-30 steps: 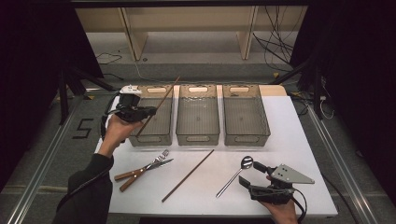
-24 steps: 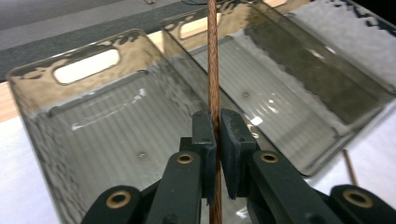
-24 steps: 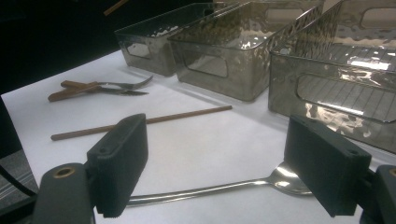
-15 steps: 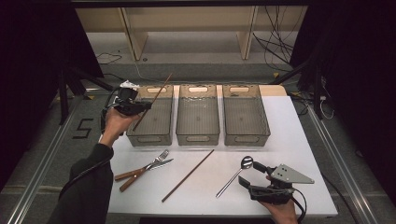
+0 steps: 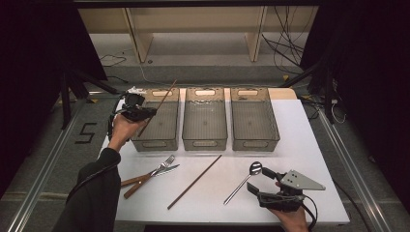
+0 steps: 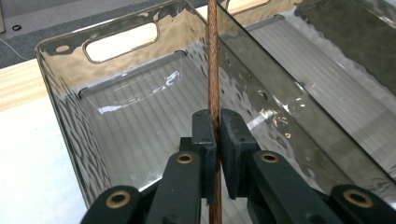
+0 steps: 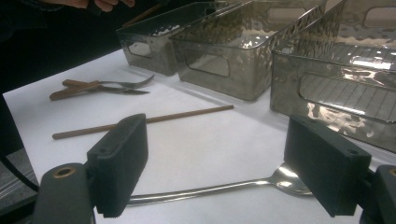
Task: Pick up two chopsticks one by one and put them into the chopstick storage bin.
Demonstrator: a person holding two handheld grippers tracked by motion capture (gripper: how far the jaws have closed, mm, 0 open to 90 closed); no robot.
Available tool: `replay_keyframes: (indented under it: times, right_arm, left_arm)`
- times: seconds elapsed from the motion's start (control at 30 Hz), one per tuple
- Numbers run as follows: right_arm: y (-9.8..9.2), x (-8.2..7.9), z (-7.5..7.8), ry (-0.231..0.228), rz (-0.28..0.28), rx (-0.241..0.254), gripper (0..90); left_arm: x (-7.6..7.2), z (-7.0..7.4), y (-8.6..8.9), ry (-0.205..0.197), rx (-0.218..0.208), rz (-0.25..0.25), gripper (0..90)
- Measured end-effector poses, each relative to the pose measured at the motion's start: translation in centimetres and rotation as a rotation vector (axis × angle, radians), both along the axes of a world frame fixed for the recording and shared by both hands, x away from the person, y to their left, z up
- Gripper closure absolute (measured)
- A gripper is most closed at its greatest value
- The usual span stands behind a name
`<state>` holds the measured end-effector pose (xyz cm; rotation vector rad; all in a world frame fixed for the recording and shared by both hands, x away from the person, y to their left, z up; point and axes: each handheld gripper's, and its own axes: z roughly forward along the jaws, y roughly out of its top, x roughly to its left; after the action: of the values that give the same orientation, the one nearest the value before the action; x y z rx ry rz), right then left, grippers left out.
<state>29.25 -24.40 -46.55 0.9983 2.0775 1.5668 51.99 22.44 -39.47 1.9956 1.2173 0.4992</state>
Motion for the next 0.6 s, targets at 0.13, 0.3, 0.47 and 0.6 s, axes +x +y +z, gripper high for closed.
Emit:
replay_keyframes:
  times: [0.13,0.3,0.47,0.6]
  right_arm:
    - [0.0,0.0,0.0,0.002,0.001,0.000,22.4]
    - [0.0,0.0,0.0,0.001,0.002,-0.001,22.4]
    - [0.0,0.0,0.0,0.002,0.002,0.000,22.4]
    - [0.1,0.0,0.0,0.004,0.002,0.000,22.5]
  left_arm:
    - [0.1,-0.5,0.0,-0.003,0.016,0.007,84.4]
    - [0.3,-0.9,0.2,0.010,0.012,0.022,84.3]
    - [0.3,-1.3,0.2,0.022,0.012,0.025,84.0]
    - [0.4,-1.6,0.2,0.042,0.007,0.041,76.2]
